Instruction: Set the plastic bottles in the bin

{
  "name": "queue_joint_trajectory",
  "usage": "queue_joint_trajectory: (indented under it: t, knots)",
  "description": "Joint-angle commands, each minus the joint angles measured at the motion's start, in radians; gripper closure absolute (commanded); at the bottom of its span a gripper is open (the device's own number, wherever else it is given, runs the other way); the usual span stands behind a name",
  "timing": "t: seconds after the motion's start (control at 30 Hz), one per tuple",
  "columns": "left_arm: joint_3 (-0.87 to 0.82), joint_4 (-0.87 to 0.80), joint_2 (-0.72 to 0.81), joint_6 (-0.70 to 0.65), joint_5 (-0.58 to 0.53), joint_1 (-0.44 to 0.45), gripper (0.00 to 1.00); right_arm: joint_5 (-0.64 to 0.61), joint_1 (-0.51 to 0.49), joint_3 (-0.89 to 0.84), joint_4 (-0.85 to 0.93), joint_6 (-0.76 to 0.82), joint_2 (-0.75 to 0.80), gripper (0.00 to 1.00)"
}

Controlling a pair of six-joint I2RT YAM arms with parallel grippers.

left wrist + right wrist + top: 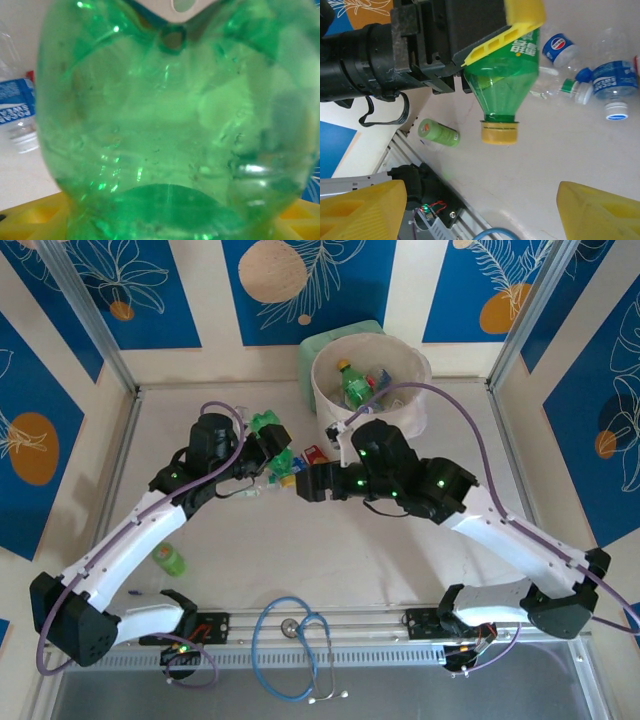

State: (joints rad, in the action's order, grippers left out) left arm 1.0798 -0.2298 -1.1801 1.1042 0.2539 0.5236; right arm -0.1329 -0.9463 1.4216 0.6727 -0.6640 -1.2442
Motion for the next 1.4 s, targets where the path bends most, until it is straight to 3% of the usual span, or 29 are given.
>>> queue_joint_trajectory:
  t: [0.0,0.2,0.77,1.03,1.2,1.3,1.37]
  knots:
    - [-0.001,0.079,0.009,0.062,0.048,-0.008,0.33,0.040,-0.011,0.014,-0.047,-0.032,-0.050,0.22]
    - [-0.003,0.105,0.024,0.084,0.060,-0.010,0.33,-0.014,-0.015,0.061,-0.016,-0.036,-0.137,0.30]
    - [-0.037,0.201,0.031,0.169,0.133,-0.010,0.33,0.012,0.017,0.088,-0.045,-0.029,-0.182,0.52]
    - [-0.038,0.209,0.028,0.169,0.140,-0.010,0.32,0.011,0.019,0.115,-0.029,-0.015,-0.193,0.68]
    - [-0.024,0.189,0.036,0.147,0.117,-0.010,0.13,-0.009,0.014,0.123,-0.009,-0.013,-0.183,0.86]
    - [0.037,0.097,0.037,0.064,0.087,-0.025,0.00,-0.034,0.015,0.136,0.014,-0.006,-0.173,0.87]
    - [0.098,0.006,0.041,-0.010,0.060,-0.046,0.00,-0.062,0.022,0.164,0.048,0.009,-0.169,0.87]
